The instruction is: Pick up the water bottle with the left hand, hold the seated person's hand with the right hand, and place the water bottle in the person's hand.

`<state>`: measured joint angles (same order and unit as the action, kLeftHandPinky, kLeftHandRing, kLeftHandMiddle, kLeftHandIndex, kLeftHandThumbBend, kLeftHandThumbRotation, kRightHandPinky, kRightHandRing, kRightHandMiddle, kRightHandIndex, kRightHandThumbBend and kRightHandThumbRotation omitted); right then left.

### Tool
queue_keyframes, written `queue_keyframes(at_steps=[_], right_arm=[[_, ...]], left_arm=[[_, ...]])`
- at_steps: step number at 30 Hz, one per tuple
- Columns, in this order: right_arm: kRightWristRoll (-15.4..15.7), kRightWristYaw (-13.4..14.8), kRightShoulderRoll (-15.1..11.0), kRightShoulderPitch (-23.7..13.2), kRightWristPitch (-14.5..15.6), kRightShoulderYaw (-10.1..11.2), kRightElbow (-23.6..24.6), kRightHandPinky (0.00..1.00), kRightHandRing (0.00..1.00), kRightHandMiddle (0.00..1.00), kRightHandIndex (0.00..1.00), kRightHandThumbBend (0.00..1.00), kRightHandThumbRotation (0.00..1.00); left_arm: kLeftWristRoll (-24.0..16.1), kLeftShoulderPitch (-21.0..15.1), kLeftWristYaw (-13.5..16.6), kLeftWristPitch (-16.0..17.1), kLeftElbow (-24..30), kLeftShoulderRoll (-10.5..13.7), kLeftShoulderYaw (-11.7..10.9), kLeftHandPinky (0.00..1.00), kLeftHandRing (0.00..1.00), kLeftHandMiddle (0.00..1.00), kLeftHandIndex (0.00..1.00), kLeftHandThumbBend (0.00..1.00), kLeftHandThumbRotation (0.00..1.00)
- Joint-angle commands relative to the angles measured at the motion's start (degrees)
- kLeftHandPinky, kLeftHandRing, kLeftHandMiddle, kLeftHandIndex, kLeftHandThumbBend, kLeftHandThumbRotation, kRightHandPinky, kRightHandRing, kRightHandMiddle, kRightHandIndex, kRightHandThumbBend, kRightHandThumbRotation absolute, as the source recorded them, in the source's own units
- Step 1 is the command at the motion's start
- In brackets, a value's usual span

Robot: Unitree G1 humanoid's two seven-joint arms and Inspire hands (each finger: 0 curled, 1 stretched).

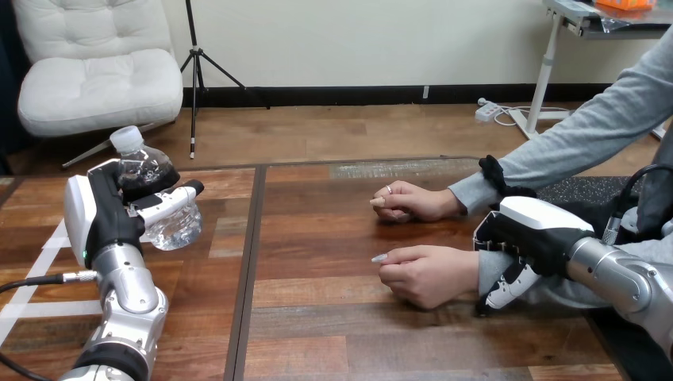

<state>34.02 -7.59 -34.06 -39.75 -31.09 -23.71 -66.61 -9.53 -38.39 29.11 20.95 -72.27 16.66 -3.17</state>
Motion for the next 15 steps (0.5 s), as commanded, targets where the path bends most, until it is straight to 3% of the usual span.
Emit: queue_keyframes(at_steps=[1, 15], right_arm=[[-0.7, 1.2, 0.1, -1.3, -0.5, 0.8, 1.3, 0.26, 0.30, 0.35, 0.35, 0.79, 0.00], [-1.2, 0.2, 0.1, -1.3, -0.1, 1.1, 1.6, 0.27, 0.30, 0.35, 0.35, 0.76, 0.00]], left_arm=[[-0.4, -3.9, 0.5, 1.0, 2.8, 0.6, 0.0, 0.32, 0.39, 0.43, 0.48, 0.76, 0.00], [-0.4, -3.9, 0.6, 0.9, 2.7, 0.6, 0.0, 0.25, 0.31, 0.36, 0.48, 0.77, 0.00]])
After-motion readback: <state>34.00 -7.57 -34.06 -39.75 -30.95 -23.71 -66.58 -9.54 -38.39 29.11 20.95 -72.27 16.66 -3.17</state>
